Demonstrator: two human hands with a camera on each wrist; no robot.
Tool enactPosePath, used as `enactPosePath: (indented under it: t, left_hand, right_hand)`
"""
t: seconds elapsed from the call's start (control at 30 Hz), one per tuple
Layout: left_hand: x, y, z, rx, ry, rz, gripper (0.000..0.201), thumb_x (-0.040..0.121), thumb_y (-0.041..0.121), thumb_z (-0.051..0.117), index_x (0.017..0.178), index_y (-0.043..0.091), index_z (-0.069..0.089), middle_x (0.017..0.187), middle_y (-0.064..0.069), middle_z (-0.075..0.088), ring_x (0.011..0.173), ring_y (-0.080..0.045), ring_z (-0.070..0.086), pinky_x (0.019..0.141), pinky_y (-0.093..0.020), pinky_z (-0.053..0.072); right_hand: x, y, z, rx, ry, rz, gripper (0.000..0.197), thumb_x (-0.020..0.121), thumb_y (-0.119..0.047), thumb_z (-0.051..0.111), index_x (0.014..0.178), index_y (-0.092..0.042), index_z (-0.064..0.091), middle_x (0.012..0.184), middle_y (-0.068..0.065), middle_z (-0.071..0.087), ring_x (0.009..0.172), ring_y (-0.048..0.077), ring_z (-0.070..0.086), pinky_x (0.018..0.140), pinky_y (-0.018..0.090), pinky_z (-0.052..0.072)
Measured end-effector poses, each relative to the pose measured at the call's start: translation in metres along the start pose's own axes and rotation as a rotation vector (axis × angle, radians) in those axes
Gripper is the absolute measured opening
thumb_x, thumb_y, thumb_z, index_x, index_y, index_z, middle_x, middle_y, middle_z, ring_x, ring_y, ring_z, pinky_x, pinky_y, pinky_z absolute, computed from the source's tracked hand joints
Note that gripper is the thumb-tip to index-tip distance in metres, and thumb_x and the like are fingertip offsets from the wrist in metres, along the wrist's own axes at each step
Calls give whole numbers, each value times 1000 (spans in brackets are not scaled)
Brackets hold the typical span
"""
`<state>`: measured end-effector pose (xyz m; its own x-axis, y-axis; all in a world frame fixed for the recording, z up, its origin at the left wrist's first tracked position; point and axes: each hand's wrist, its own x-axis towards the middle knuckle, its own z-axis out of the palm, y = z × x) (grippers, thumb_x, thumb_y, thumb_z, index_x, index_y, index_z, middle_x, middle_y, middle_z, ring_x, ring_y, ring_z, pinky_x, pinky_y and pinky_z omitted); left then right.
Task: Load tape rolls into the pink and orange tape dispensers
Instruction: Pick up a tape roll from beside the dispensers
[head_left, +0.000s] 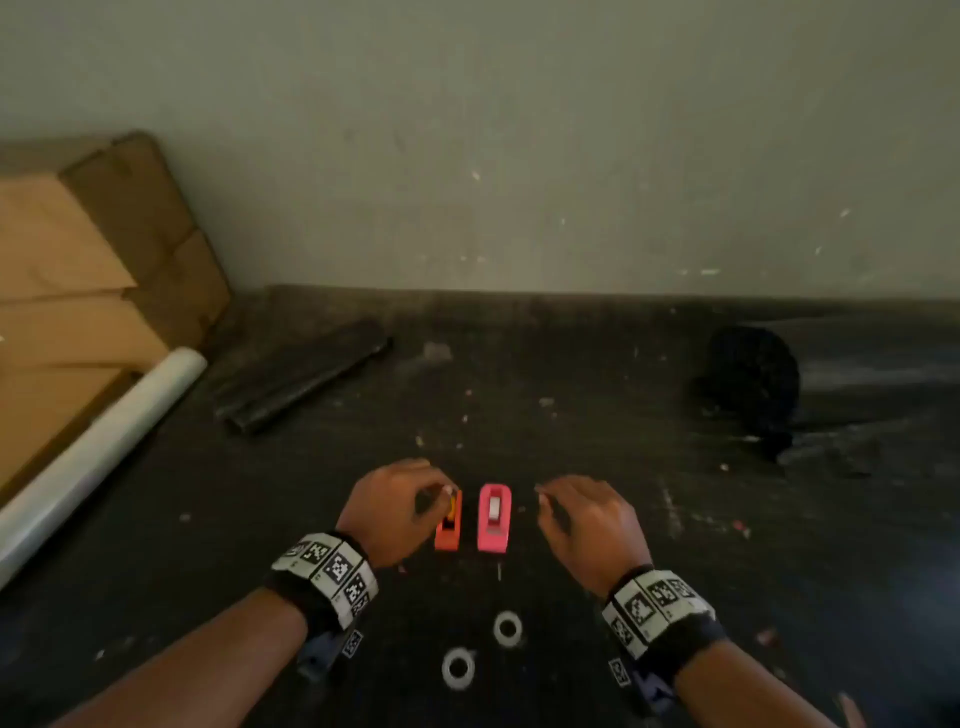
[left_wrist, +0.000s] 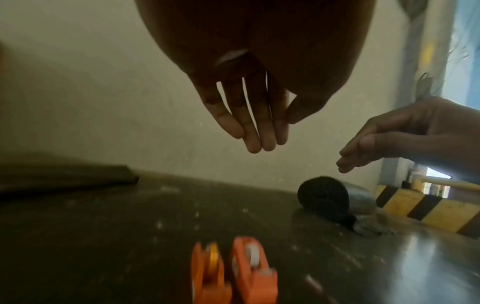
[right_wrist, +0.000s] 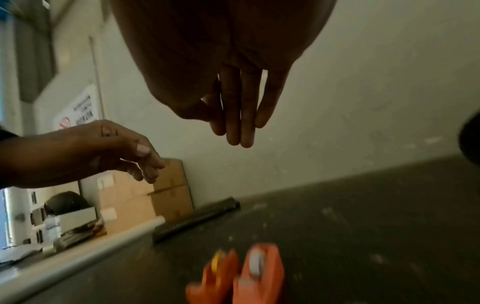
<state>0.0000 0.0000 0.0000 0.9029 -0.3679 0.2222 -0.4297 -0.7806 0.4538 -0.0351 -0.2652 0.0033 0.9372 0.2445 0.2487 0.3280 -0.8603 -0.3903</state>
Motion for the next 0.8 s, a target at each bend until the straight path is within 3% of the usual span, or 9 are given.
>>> enactPosePath:
  t: [0.13, 0.27, 0.37, 0.47, 0.6, 0.7, 0.8]
  left_hand:
    - [-16, -18, 44, 2, -212, -114, 10, 93, 33, 64, 101, 33, 71, 96, 15, 66, 86, -3, 62, 76, -22, 47]
    - [-7, -36, 74, 17, -280, -152, 22, 92, 33, 63, 112, 30, 71, 109, 10, 68, 100, -8, 63, 88, -33, 55]
    - [13, -47, 92, 98, -302, -126, 47, 86, 39, 63, 132, 28, 62, 131, 3, 63, 123, -19, 55, 102, -39, 48]
    - [39, -53, 108, 167, -395, -116, 77, 80, 51, 68, 150, 29, 42, 151, 3, 45, 140, -23, 39, 112, -44, 37]
    - [68, -62, 131, 218, -519, -110, 104, 69, 62, 76, 155, 27, 30, 161, 3, 33, 150, -28, 24, 119, -50, 28]
    - [75, -69, 149, 189, -585, -108, 109, 67, 61, 80, 157, 27, 28, 163, 3, 30, 154, -30, 18, 121, -51, 23]
    - [76, -75, 164, 149, -542, -109, 106, 68, 66, 79, 154, 27, 32, 160, 5, 36, 153, -27, 21, 120, -49, 24]
  right_hand:
    - [-13, 14, 52, 20, -237, 110, 20, 96, -30, 58, 114, -26, 67, 111, -7, 68, 99, 9, 64, 92, 29, 52]
    - [3, 27, 88, 10, -294, 157, 16, 96, -29, 56, 105, -25, 68, 105, -5, 69, 96, 14, 65, 89, 34, 53]
    - [29, 38, 106, -23, -309, 182, 18, 92, -30, 58, 105, -23, 69, 107, -2, 69, 99, 18, 65, 88, 35, 52]
    - [59, 47, 126, -85, -368, 195, 23, 88, -36, 59, 106, -25, 67, 110, -1, 67, 104, 21, 63, 90, 38, 50]
    - [85, 57, 151, -97, -465, 216, 41, 84, -49, 64, 119, -27, 62, 120, -1, 62, 115, 24, 57, 96, 41, 49]
    - [94, 63, 161, -45, -523, 218, 58, 79, -49, 73, 129, -26, 57, 128, 1, 55, 122, 25, 50, 102, 42, 43]
    - [101, 67, 167, -46, -555, 223, 58, 79, -46, 75, 130, -23, 58, 129, 4, 51, 121, 25, 48, 103, 42, 43]
